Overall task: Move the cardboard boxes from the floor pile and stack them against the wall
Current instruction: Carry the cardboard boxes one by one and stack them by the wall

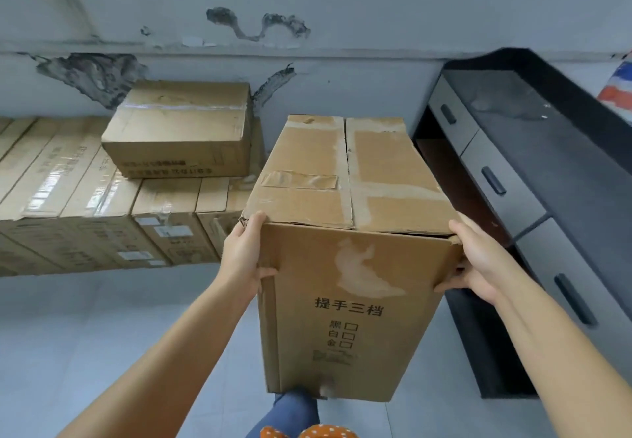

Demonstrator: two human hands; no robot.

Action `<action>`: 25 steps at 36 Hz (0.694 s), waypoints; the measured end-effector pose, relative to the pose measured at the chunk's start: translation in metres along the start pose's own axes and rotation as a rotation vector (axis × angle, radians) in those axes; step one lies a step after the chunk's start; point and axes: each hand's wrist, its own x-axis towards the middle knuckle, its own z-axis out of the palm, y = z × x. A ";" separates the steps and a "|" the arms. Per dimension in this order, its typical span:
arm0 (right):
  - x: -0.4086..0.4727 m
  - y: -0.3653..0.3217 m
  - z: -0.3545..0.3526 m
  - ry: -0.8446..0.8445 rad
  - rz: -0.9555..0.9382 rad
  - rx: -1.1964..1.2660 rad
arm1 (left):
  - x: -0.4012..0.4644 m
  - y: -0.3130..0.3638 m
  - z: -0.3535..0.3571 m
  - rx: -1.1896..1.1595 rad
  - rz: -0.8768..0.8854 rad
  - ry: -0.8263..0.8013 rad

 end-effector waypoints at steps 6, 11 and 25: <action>0.088 -0.068 0.029 -0.003 -0.009 0.007 | 0.091 0.058 0.041 -0.016 -0.034 0.006; 0.150 -0.117 0.058 -0.007 -0.006 0.001 | 0.152 0.102 0.065 -0.034 -0.028 0.033; 0.319 -0.198 0.105 -0.135 0.003 -0.025 | 0.289 0.163 0.132 -0.074 -0.004 0.155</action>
